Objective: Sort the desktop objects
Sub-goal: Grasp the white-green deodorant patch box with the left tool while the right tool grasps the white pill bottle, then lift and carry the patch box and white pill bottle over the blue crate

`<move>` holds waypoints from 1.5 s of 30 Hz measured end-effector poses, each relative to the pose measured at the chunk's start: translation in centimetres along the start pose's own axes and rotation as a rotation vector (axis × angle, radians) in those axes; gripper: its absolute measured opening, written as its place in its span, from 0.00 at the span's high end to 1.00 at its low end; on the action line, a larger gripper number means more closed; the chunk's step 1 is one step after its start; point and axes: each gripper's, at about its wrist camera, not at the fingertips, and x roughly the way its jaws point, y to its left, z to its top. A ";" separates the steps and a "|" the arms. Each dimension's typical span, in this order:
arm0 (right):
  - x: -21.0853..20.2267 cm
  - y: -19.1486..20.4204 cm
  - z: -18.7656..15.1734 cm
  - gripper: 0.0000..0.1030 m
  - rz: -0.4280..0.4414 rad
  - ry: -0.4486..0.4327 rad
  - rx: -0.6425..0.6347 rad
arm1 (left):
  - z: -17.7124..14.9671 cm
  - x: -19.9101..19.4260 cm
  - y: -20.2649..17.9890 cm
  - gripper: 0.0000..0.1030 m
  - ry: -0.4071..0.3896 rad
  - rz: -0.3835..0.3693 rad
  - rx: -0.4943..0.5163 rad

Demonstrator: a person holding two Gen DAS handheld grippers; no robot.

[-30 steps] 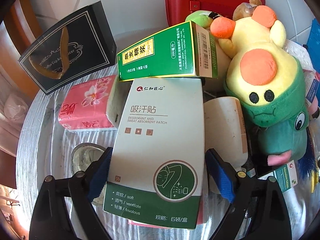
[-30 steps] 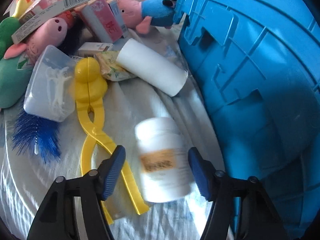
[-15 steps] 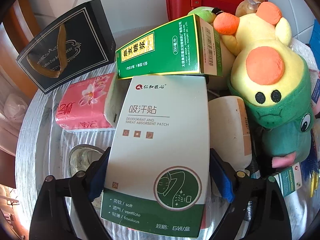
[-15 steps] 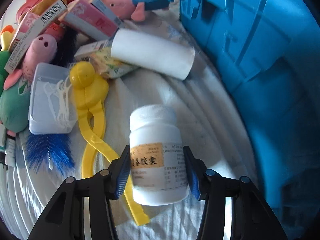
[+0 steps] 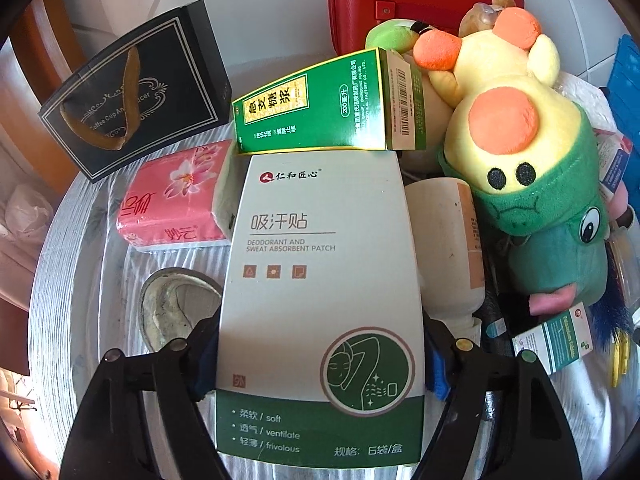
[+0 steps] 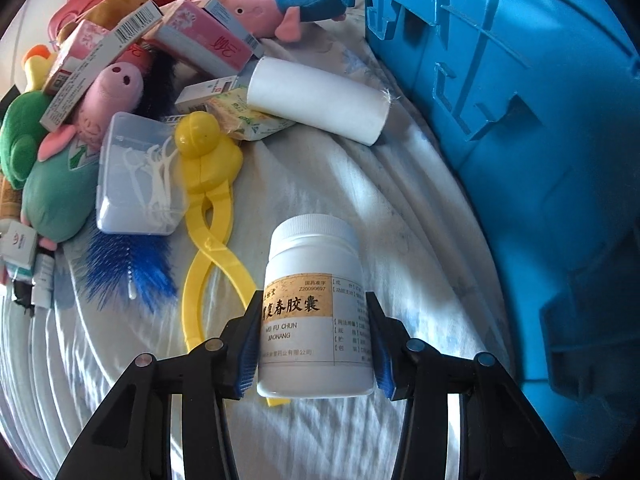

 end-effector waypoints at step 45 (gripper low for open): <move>-22.5 6.6 1.7 0.56 0.263 -0.216 -0.206 | -4.2 -24.7 -2.5 0.25 -0.219 -0.027 -0.023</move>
